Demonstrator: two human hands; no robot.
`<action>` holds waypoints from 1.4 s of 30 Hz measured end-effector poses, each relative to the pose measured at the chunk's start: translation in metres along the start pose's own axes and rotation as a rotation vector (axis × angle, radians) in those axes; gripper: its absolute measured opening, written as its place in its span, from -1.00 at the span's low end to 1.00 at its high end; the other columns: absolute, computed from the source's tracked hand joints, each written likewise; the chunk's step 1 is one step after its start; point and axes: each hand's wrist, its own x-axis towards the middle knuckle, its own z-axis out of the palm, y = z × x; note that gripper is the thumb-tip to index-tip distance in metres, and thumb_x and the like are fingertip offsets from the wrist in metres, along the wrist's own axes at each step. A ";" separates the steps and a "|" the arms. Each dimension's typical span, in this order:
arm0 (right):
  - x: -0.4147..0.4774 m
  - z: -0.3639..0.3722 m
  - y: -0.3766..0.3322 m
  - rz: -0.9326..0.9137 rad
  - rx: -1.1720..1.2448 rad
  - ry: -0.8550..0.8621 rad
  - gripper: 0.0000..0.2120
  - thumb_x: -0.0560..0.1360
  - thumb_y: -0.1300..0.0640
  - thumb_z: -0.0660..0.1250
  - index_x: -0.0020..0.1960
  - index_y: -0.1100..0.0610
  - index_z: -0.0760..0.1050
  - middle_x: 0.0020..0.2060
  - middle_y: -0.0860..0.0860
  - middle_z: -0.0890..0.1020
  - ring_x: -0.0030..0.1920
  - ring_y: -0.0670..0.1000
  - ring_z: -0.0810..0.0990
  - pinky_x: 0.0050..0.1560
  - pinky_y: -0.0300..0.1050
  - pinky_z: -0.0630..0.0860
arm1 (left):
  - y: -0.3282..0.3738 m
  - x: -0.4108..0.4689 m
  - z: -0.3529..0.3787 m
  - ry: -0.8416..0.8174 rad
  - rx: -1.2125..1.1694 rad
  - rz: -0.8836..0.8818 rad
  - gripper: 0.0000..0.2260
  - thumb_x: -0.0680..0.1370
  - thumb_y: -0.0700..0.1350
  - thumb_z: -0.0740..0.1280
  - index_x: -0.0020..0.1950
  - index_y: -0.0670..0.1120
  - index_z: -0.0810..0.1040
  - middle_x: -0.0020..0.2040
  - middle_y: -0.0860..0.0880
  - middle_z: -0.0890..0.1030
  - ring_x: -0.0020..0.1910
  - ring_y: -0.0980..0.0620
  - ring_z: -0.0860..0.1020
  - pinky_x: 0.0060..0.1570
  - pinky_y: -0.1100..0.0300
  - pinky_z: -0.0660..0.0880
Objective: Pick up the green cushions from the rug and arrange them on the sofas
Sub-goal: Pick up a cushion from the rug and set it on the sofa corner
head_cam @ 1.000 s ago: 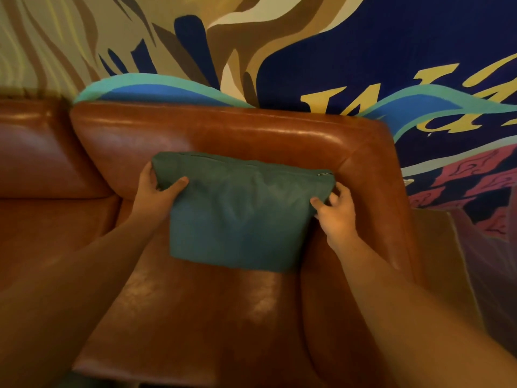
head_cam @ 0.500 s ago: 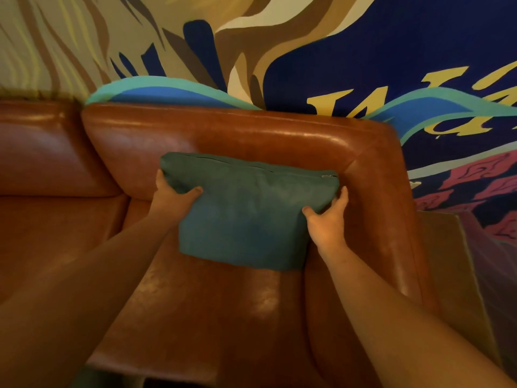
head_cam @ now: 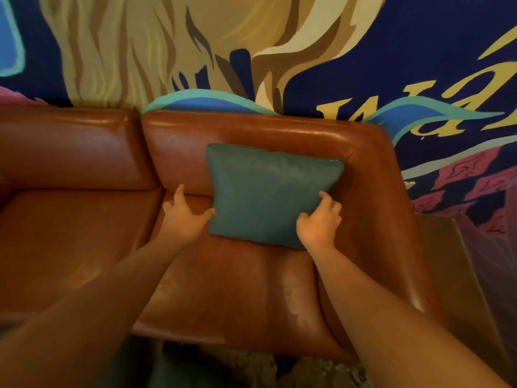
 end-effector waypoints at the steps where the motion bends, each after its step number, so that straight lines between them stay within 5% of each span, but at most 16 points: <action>1: -0.015 -0.001 -0.001 -0.018 -0.022 -0.027 -0.37 0.61 0.23 0.37 0.65 0.08 0.28 0.55 0.17 0.30 0.46 0.34 0.36 0.45 0.12 0.34 | -0.005 -0.013 -0.006 -0.005 0.009 0.013 -0.05 0.55 0.08 0.52 0.73 0.00 -0.04 0.57 -0.31 0.17 0.48 -0.33 0.36 0.44 -0.04 0.33; 14: -0.214 -0.040 -0.020 -0.176 -0.077 -0.184 -0.39 0.63 0.03 0.40 0.62 0.02 0.30 0.53 0.13 0.39 0.54 0.26 0.35 0.51 0.13 0.33 | -0.083 -0.203 -0.096 -0.027 0.049 0.071 -0.09 0.54 0.15 0.51 0.71 0.00 0.03 0.55 -0.25 0.17 0.45 -0.30 0.39 0.44 -0.02 0.34; 29: -0.300 -0.045 0.016 -0.315 -0.125 -0.356 -0.40 0.63 -0.05 0.40 0.61 -0.01 0.31 0.52 0.06 0.38 0.53 0.16 0.41 0.44 0.23 0.49 | -0.135 -0.308 -0.085 -0.021 -0.023 0.014 -0.10 0.54 0.21 0.48 0.70 0.04 0.02 0.56 -0.18 0.13 0.44 -0.29 0.37 0.41 -0.11 0.40; 42: -0.418 0.021 0.052 -0.243 -0.181 -0.505 -0.42 0.67 -0.01 0.38 0.64 0.01 0.28 0.55 0.06 0.35 0.54 0.16 0.38 0.47 0.11 0.47 | -0.266 -0.362 -0.114 -0.071 0.016 -0.089 -0.09 0.53 0.22 0.49 0.70 0.07 0.03 0.55 -0.19 0.13 0.48 -0.31 0.32 0.48 -0.17 0.34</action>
